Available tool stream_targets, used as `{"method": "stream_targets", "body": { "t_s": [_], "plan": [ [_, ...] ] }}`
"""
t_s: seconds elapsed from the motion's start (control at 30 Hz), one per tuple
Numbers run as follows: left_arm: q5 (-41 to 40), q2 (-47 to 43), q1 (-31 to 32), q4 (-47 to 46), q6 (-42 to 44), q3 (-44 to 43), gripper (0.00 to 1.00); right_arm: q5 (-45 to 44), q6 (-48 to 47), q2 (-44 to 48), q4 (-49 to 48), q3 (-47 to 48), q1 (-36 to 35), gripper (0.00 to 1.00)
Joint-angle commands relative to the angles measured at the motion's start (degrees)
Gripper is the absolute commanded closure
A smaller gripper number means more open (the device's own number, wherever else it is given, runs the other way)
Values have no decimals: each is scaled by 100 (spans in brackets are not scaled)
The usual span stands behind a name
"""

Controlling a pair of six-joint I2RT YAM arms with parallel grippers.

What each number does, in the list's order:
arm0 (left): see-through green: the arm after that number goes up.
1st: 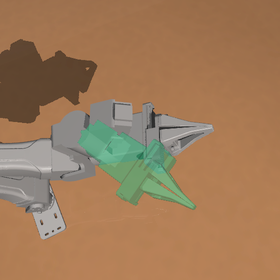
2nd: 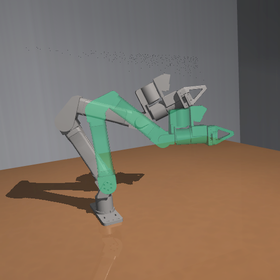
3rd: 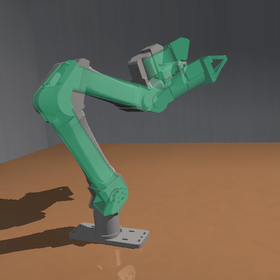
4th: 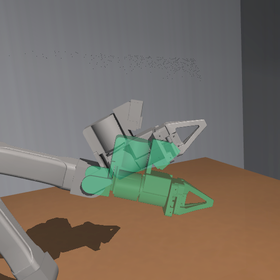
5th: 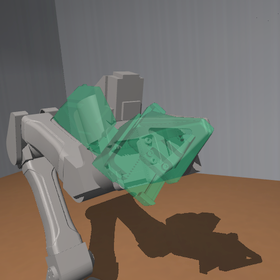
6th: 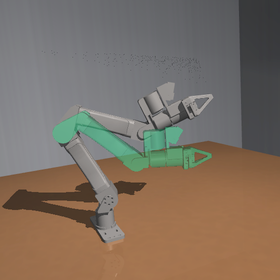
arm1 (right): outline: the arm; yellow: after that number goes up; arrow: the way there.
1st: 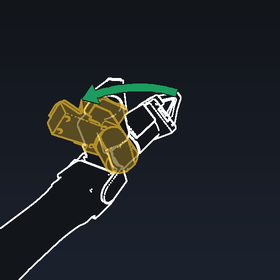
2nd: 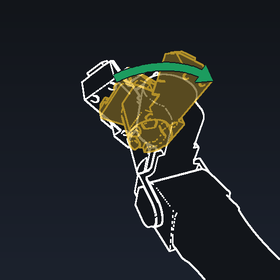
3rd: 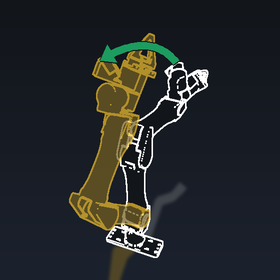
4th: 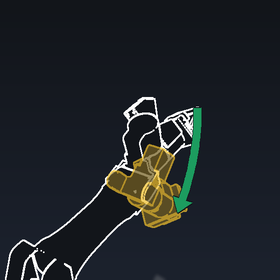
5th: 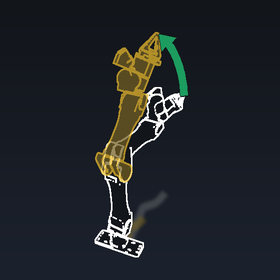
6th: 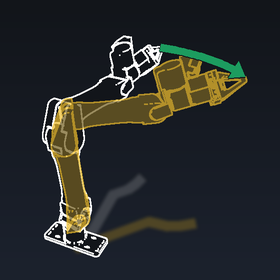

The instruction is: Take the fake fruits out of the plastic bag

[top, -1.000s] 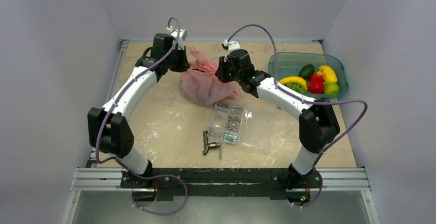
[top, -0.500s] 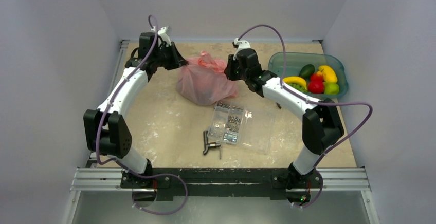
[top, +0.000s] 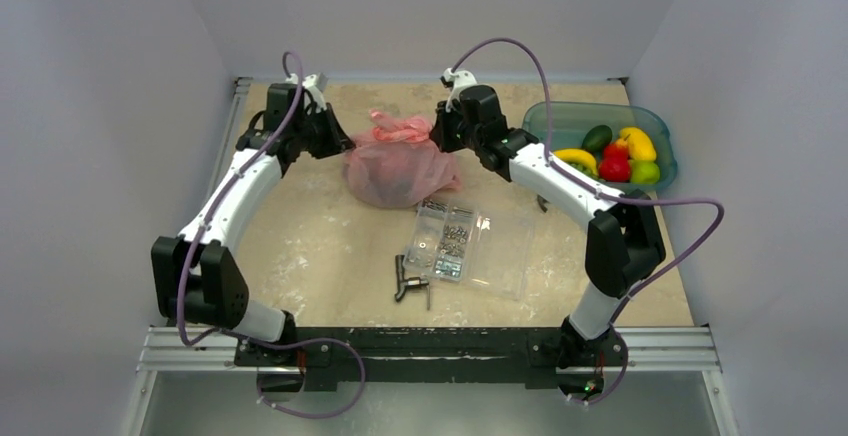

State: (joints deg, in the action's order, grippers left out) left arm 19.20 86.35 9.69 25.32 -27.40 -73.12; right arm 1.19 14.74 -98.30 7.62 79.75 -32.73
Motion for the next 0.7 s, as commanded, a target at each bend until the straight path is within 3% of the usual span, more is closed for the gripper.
{"method": "stream_targets", "body": {
  "t_s": [0.0,0.27,0.53,0.67],
  "plan": [
    [-435,-955,-402,515,278,165,100,266,-76,24,-548,174,73,100],
    [-303,-1430,-547,1180,554,292,100,674,-24,2,-495,198,63,100],
    [234,-1304,-416,1054,571,-62,54,1172,188,-263,-615,404,57,100],
    [-626,-1087,383,1302,1357,-638,52,1383,351,-371,-600,540,57,100]
  ]
}}
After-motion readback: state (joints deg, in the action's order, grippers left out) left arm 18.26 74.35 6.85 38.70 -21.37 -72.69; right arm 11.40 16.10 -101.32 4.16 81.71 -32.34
